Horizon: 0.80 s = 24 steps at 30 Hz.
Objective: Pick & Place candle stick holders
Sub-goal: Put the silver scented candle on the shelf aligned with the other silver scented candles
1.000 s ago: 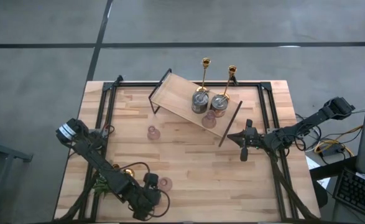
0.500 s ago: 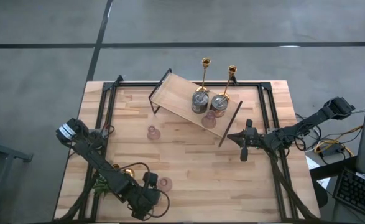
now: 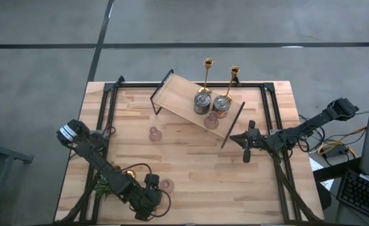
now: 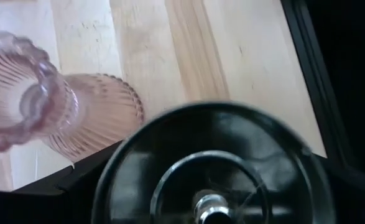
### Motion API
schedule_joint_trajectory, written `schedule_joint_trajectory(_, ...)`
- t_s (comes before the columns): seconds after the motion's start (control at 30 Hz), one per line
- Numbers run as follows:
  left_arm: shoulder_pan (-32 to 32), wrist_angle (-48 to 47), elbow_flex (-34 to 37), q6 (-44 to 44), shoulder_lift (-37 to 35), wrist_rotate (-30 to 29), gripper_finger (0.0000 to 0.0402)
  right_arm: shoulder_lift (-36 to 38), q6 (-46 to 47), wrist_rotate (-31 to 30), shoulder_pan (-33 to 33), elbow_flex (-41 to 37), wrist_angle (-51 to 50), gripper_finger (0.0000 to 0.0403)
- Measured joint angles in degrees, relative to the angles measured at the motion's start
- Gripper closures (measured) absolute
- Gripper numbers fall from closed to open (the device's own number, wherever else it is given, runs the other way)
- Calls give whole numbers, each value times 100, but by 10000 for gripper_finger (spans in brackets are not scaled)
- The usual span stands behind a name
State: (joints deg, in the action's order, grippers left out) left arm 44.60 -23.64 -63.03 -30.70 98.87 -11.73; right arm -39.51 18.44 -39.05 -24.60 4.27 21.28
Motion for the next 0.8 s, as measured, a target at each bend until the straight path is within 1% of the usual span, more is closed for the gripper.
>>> schedule_joint_trajectory(0.2, -1, 18, -54, -48, 0, -69, 55, -1, -1, 0, 0, 0, 0, 394)
schedule_joint_trajectory(0.43, 23, -168, -54, 0, -11, -61, 55, 0, -2, 0, 0, 0, 0, 394)
schedule_joint_trajectory(0.57, 13, -193, -64, -1, -11, -51, 47, -1, 0, 0, -2, 0, 0, 394)
schedule_joint_trajectory(0.8, -32, -492, -152, -51, -60, -110, 57, 0, 0, 0, -1, 0, 0, 394)
